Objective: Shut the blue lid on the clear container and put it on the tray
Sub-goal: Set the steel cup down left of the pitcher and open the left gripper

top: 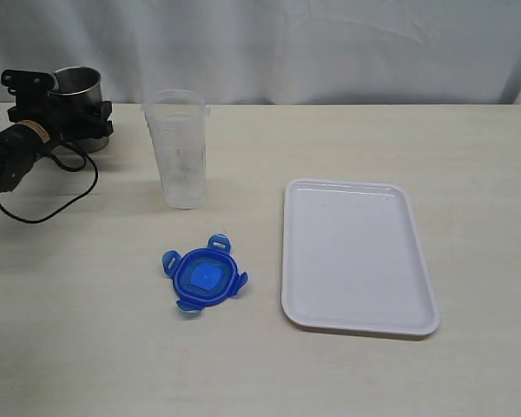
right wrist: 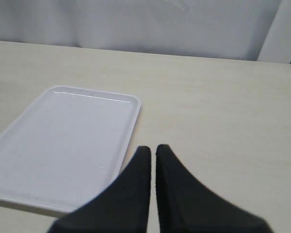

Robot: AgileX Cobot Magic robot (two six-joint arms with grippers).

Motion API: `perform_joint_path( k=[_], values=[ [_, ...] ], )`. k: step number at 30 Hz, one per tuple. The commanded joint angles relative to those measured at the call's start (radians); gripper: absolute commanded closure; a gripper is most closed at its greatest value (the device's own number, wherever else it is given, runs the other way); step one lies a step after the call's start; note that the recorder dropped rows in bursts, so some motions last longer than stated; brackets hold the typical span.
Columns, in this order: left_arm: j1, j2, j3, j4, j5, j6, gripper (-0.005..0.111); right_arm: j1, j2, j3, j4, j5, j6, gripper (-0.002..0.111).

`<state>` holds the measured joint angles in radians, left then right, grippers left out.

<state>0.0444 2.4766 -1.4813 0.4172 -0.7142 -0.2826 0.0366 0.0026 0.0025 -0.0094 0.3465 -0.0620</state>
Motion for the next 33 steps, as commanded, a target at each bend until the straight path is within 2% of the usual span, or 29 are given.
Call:
perform_joint_path(
  k=[1,3,6,11,17,21,26,33],
  values=[
    [0.0,-0.014,-0.008,0.107,-0.033,-0.042,0.067,0.002,-0.003,-0.003,-0.003,-0.005,-0.003,0.104],
    [0.0,-0.016,-0.008,0.148,-0.03,-0.07,0.058,0.002,-0.003,-0.003,-0.003,-0.005,-0.003,0.104],
    [0.0,-0.021,-0.008,0.173,-0.025,-0.093,0.053,0.002,-0.003,-0.003,-0.003,-0.005,-0.003,0.104],
    [0.0,-0.022,-0.008,0.18,-0.02,-0.12,0.05,0.002,-0.003,-0.003,-0.003,-0.005,-0.003,0.104],
    [0.0,-0.022,-0.008,0.18,-0.021,-0.137,0.054,0.002,-0.003,-0.003,-0.003,-0.005,-0.003,0.104],
    [0.0,-0.024,-0.008,0.182,-0.018,-0.137,0.053,0.002,-0.003,-0.003,-0.003,-0.005,-0.003,0.104],
    [0.0,-0.035,-0.008,0.372,0.013,-0.169,0.032,0.002,-0.003,-0.003,-0.003,-0.005,-0.003,0.104],
    [0.0,-0.04,-0.008,0.417,0.028,-0.196,0.028,0.002,-0.003,-0.003,-0.003,-0.005,-0.003,0.104]
  ],
)
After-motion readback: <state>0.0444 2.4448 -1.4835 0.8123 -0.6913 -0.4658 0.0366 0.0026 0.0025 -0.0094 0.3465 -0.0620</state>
